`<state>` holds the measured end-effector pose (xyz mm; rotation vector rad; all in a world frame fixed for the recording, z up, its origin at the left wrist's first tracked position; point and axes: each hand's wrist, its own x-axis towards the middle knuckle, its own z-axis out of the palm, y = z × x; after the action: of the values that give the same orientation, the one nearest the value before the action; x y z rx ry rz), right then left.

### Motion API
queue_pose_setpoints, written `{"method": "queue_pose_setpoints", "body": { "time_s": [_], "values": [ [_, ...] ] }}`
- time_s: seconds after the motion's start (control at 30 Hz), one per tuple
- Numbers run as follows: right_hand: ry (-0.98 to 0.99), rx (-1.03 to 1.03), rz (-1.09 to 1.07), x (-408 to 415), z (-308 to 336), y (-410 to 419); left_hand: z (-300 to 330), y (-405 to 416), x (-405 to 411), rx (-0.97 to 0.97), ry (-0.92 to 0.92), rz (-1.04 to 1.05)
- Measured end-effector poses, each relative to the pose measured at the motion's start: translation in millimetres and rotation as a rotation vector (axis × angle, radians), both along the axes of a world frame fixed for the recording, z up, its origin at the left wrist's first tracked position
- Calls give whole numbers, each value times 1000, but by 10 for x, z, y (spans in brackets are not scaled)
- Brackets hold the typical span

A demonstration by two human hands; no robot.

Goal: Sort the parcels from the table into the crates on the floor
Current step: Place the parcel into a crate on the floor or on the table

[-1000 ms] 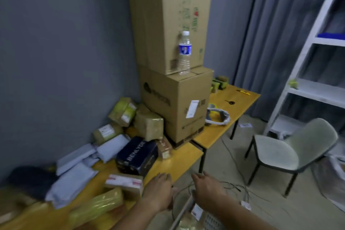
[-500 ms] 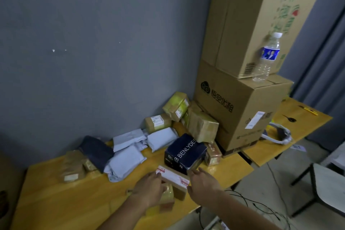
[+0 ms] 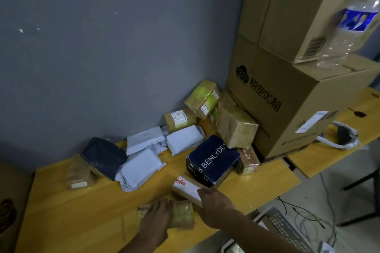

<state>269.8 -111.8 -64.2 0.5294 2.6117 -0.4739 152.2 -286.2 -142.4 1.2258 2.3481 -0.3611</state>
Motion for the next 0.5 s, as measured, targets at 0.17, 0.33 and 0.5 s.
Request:
{"method": "queue_pose_setpoints", "body": {
  "time_s": [0.17,0.33,0.5],
  "values": [
    [-30,-70,15,-217,-110,227,-50,83,-119,36,29,5],
    [-13,-160,-2,-477,-44,400,260,143,-419,92,-147,97],
    [74,-257,26,-831,254,572,842,71,-1001,347,-428,350]
  ]
}}
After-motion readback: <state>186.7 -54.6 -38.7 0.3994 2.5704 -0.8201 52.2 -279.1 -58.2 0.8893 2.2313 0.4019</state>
